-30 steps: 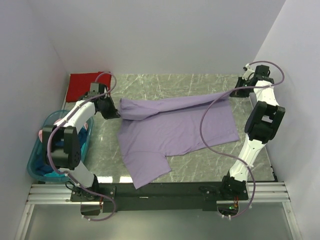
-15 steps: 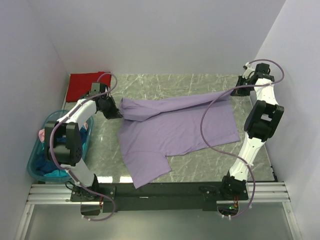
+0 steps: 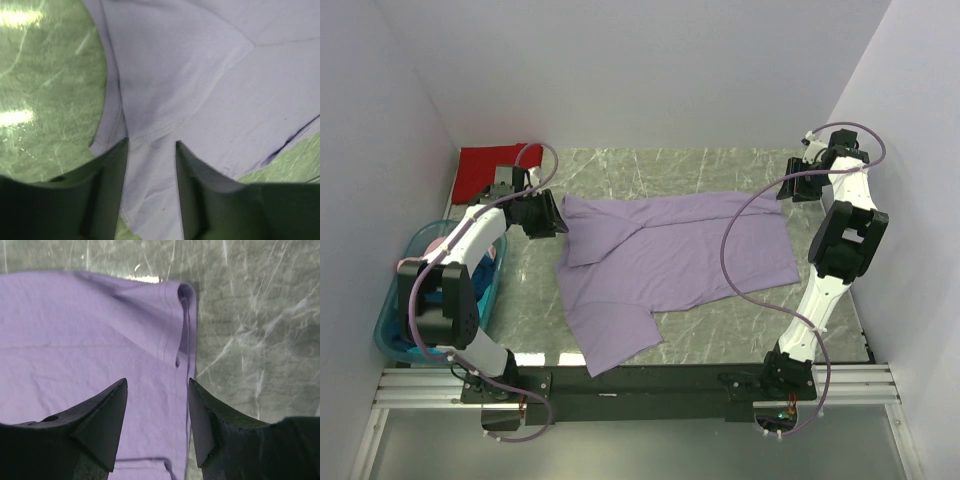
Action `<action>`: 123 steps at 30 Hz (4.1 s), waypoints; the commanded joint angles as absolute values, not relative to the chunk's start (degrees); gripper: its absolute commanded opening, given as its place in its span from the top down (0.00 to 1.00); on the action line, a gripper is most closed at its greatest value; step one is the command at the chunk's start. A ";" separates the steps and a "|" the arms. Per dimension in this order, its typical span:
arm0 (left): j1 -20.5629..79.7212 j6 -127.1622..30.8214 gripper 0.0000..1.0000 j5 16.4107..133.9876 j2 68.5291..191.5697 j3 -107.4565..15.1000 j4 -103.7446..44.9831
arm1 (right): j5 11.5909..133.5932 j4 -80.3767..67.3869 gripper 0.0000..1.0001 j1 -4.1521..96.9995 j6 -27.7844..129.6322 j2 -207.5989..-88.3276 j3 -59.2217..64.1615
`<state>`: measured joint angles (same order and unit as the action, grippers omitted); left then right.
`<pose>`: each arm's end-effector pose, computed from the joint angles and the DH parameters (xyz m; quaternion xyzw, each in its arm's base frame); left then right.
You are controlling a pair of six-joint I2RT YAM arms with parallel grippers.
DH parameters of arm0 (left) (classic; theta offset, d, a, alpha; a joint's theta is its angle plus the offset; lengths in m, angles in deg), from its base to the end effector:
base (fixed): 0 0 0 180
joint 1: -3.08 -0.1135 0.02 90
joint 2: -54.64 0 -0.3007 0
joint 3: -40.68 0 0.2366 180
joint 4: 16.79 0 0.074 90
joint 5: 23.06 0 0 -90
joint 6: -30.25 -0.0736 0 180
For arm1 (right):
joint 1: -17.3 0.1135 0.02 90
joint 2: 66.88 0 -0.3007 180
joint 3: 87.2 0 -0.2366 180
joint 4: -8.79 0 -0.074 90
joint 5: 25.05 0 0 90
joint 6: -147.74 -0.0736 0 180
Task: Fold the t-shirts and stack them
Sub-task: Fold the tshirt
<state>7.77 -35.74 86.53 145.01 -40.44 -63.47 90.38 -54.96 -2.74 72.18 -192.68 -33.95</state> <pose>0.3326 -0.0520 0.2574 -0.1090 0.9372 -0.2291 0.2394 0.4774 -0.1405 0.2364 -0.0054 0.9495 0.1363 0.2825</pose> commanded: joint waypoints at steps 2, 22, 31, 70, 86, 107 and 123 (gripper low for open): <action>8.35 -40.41 0.60 86.01 144.28 -40.01 -60.32 | 88.77 -59.77 0.43 -0.38 77.86 -186.77 -30.64; 9.85 -42.52 0.81 86.37 174.87 -60.48 -61.19 | 78.93 -59.34 0.61 10.79 78.75 -197.83 -29.29; 4.14 -46.91 0.75 81.26 181.47 -72.71 -67.17 | 80.77 -66.26 0.50 10.53 84.36 -192.06 -34.41; 13.54 -57.46 0.36 86.72 157.39 -49.68 -65.50 | 76.64 -66.10 0.49 8.60 89.20 -185.27 -8.20; 13.54 -58.17 0.37 85.57 157.21 -49.16 -65.94 | 76.03 -68.21 0.99 8.33 90.52 -177.82 -5.57; 12.04 -71.25 0.41 88.37 144.65 -40.55 -77.79 | 66.26 -69.09 0.57 2.45 101.42 -163.74 8.96; 16.52 -76.54 0.63 77.93 148.60 -32.55 -75.96 | 72.42 -61.19 0.63 11.41 92.72 -172.00 7.70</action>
